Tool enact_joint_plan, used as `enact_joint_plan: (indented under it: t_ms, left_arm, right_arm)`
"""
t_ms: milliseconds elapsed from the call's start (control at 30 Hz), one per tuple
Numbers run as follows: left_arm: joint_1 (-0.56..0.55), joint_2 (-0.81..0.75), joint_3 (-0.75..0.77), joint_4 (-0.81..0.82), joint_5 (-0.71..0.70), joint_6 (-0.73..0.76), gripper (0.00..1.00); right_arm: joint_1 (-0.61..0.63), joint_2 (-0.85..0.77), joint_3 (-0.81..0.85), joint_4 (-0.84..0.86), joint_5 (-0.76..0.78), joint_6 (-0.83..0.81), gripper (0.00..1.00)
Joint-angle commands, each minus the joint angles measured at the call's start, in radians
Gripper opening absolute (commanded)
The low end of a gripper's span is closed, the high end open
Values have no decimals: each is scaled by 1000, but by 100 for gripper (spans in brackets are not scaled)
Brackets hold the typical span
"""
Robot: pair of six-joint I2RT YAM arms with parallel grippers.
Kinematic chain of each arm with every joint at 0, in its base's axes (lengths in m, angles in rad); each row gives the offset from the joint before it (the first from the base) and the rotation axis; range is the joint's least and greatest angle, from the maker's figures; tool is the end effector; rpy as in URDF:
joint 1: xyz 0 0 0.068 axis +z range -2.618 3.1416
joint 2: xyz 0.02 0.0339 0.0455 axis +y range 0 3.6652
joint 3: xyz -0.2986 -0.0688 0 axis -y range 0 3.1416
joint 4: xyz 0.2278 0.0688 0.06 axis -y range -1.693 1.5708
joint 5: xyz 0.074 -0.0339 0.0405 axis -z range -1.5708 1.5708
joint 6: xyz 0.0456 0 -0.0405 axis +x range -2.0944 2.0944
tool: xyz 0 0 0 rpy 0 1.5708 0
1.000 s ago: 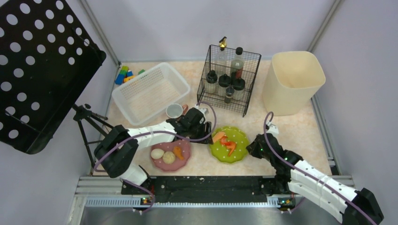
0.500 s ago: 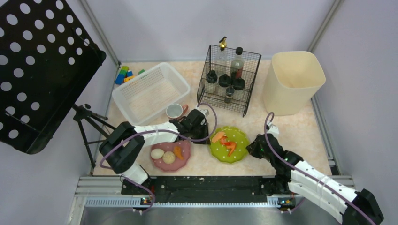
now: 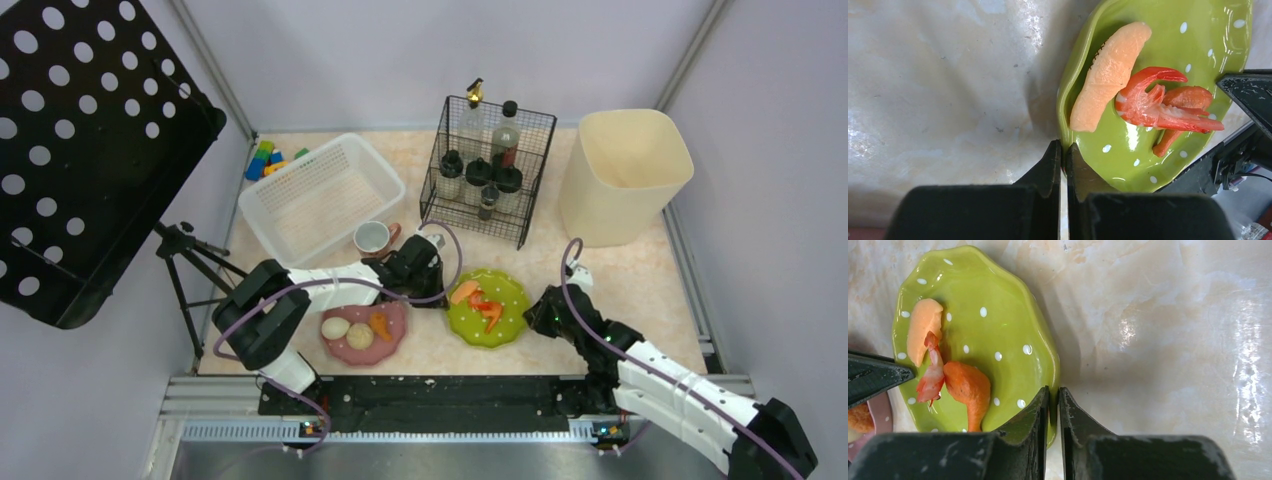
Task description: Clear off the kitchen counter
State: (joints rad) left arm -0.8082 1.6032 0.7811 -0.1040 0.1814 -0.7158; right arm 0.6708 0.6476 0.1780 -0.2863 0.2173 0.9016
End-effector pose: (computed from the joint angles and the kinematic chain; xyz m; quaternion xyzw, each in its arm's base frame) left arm 0.2014 -0.2227 0.1909 0.0723 0.9423 -0.2800 0.1689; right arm 0.0832 0.0535 0.1628 0.1478 0.9017 0.2084 0.3488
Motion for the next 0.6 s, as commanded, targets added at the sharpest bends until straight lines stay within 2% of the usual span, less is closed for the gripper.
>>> enact_joint_plan:
  t_ms: [0,167,233,567]
  left_arm:
    - [6,-3,-47,-28,-109,13,0]
    - [18,15,-81,-2,-105,9,0]
    - [22,23,-99,20,-101,1,0]
    - [39,24,-170,90,-96,-12,0]
  right_arm:
    - [-8,33,26,32,-10,12,16]
    - [-8,39,39,19,-16,16,44]
    - [-8,32,41,8,-14,20,53]
    - [-8,5,16,-3,-46,61,56]
